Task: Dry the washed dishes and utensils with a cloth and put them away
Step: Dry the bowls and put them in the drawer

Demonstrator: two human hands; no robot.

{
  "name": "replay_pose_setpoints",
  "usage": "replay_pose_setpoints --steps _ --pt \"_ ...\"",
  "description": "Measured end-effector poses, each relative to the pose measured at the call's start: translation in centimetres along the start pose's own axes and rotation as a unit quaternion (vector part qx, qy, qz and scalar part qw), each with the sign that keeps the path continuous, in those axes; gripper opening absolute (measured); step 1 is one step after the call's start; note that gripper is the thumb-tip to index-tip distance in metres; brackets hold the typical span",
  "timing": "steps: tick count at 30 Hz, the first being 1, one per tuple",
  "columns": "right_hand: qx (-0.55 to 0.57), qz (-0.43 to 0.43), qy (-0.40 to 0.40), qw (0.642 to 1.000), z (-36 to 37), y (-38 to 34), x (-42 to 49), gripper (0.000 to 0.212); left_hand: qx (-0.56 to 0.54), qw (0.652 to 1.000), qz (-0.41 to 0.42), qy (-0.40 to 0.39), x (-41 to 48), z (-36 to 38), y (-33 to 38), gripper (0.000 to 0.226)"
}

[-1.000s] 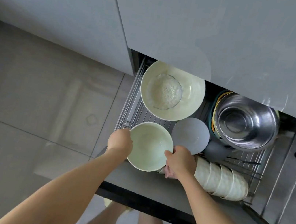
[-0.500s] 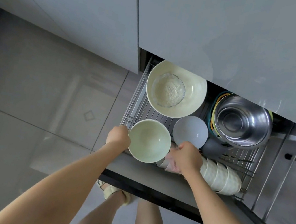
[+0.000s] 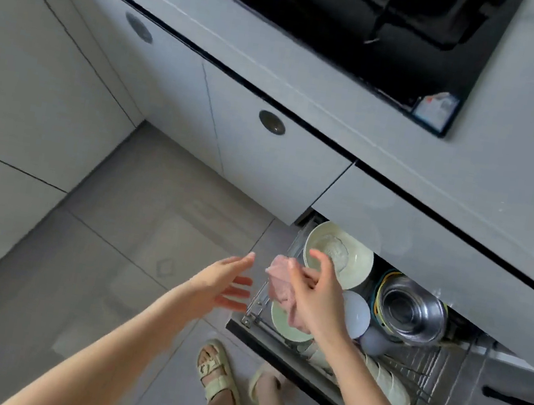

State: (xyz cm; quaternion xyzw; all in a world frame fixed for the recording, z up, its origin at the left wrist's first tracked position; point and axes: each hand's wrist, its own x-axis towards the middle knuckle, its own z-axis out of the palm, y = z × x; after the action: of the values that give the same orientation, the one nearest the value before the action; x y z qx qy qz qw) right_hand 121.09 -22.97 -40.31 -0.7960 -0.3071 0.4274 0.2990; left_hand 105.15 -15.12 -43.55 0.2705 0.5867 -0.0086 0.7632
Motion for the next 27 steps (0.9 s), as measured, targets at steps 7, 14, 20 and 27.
replay_pose_setpoints --steps 7,14,20,27 --pt "0.064 -0.103 -0.179 0.976 6.7 -17.5 -6.2 0.058 -0.140 0.969 0.203 -0.016 -16.0 -9.8 3.3 0.036" --pt "-0.039 -0.188 -0.475 0.859 14.4 -31.2 -10.7 0.066 -0.212 0.906 0.320 0.179 -28.4 -21.4 3.5 0.022" --pt "-0.057 -0.306 -0.492 0.813 24.2 -41.0 -15.5 0.043 -0.282 0.837 0.357 0.306 -36.6 -31.8 2.1 0.019" --pt "0.015 -0.293 -0.519 0.803 36.1 -51.1 -17.0 0.039 -0.375 0.748 0.342 0.427 -43.1 -45.4 -0.1 0.008"
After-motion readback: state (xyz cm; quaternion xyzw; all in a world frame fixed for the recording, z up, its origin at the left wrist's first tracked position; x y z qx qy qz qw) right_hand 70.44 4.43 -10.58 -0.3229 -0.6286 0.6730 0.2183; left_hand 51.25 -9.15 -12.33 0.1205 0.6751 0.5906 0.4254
